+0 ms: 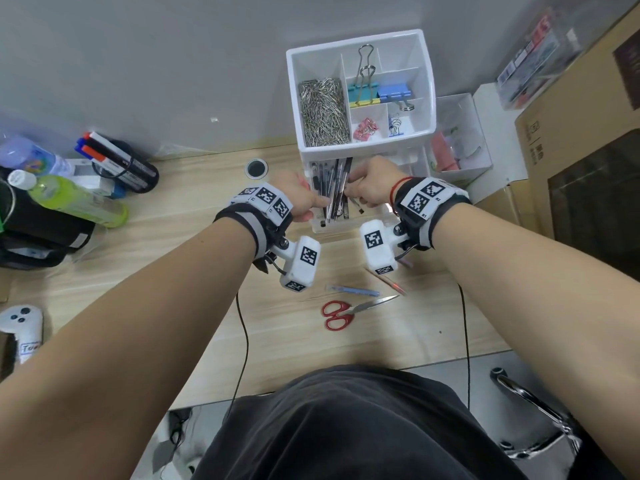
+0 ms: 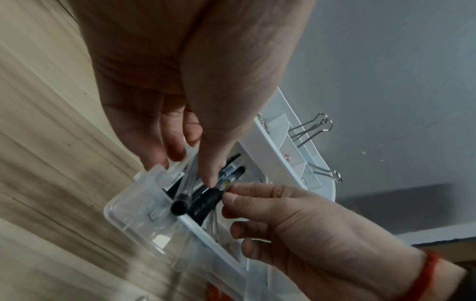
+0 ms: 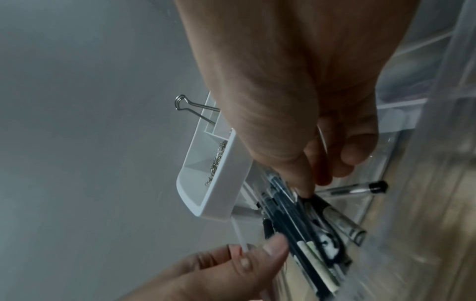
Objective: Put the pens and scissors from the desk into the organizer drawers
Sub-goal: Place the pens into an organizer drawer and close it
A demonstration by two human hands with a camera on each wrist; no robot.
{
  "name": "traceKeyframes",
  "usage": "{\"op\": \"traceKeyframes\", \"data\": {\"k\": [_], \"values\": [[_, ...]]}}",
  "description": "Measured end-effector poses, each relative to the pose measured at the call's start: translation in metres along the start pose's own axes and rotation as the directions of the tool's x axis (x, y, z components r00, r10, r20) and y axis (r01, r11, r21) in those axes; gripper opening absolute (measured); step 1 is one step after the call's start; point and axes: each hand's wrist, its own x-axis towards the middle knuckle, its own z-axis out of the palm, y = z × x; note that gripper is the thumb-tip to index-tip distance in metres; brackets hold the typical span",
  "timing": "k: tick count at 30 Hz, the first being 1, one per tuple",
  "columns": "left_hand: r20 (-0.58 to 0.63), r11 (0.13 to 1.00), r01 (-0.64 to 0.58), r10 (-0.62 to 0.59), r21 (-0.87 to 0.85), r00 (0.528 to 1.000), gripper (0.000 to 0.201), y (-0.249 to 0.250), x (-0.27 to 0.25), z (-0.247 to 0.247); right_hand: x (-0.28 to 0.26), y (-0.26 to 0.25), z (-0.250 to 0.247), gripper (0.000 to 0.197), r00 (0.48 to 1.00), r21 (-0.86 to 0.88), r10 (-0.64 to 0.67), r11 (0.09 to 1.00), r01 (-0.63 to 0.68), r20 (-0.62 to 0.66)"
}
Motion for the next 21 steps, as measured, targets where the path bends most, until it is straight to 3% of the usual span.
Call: {"op": "traceKeyframes", "data": {"k": [5, 7, 11, 17, 19, 21], "values": [[0.003, 0.996, -0.010, 0.010, 0.085, 1.000, 0.040, 0.003, -0.006, 0.005, 0.001, 0.003, 0.008, 0.049, 0.999, 0.086, 0.002, 0.996, 0.002, -0.052], [-0.005, 0.994, -0.011, 0.011, 0.109, 1.000, 0.037, 0.005, -0.007, 0.007, 0.000, 0.000, 0.010, 0.054, 0.999, 0.028, 0.000, 1.000, 0.001, -0.045], [-0.023, 0.992, 0.003, 0.000, 0.126, 1.000, 0.037, 0.009, -0.006, 0.009, 0.002, -0.006, 0.012, 0.036, 0.998, -0.173, 0.008, 0.985, -0.018, -0.058], [-0.006, 0.999, 0.036, -0.035, 0.020, 0.999, 0.035, 0.006, -0.001, 0.003, 0.006, 0.017, -0.010, 0.016, 0.978, -0.229, 0.092, 0.964, -0.134, -0.187], [0.047, 0.998, 0.068, -0.068, -0.014, 0.997, 0.031, 0.006, -0.001, 0.000, 0.008, 0.026, -0.016, 0.021, 0.969, -0.230, 0.105, 0.960, -0.158, -0.225], [0.085, 0.996, 0.082, -0.079, -0.022, 0.993, 0.032, 0.004, -0.001, -0.003, 0.007, 0.027, -0.016, 0.038, 0.973, -0.181, 0.121, 0.971, -0.157, -0.197]]}}
